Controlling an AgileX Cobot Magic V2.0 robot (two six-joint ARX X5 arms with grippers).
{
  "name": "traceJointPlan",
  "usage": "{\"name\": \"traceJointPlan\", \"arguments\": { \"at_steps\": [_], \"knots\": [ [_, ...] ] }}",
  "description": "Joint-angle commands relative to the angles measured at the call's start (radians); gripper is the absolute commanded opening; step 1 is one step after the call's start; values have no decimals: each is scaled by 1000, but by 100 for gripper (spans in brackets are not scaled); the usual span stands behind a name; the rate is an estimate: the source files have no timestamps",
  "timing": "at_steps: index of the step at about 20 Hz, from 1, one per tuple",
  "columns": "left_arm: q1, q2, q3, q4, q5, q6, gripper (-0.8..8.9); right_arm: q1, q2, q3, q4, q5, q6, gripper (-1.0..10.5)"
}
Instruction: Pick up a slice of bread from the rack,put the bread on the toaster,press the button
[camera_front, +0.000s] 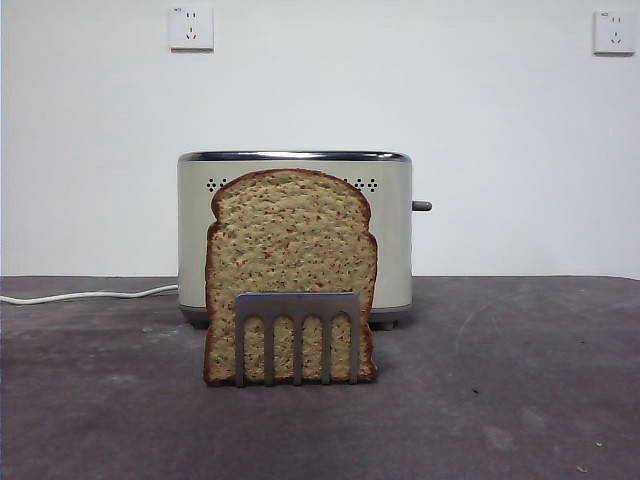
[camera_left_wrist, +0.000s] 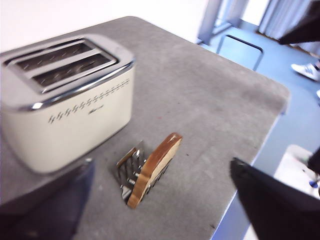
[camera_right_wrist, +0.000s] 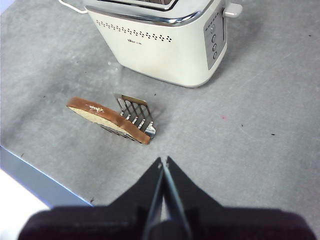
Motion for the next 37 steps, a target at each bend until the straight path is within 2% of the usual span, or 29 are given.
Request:
{"name": "traceJointPlan", "arguments": {
  "at_steps": [1,5,10,13,17,20,27,28,30,32,35,37],
  "knots": [
    [-61,66,60,3,-21,87,656,2,5,3,0,-1,-8,-12],
    [-203,228,197,-42,-135,180,656,2,6,3,0,-1,-8,-12],
    [-394,433,315,-61,-329,270,656,2,17,3,0,-1,-8,-12],
    [-487,547,328,-60,-446,342,656,2,25,3,0,-1,-8,-12],
    [-583,690,328,-44,-549,409,656,2,32,3,0,-1,-8,-12],
    [-623,785,328,-17,-600,447,656,2,40,3,0,-1,-8,-12],
    [-634,934,328,-5,-602,462,653,2,40,3,0,-1,-8,-12],
    [-634,941,327,-1,-602,462,604,2,40,3,0,-1,-8,-12],
    [-634,943,327,5,-601,462,405,2,42,3,0,-1,-9,-12],
    [-634,943,327,3,-601,462,259,2,42,3,0,-1,-9,-12],
    [-635,943,327,-5,-597,462,122,2,42,3,0,-1,-9,-12],
    [-640,943,327,-10,-594,462,83,2,42,3,0,-1,-9,-12]
  ]
}}
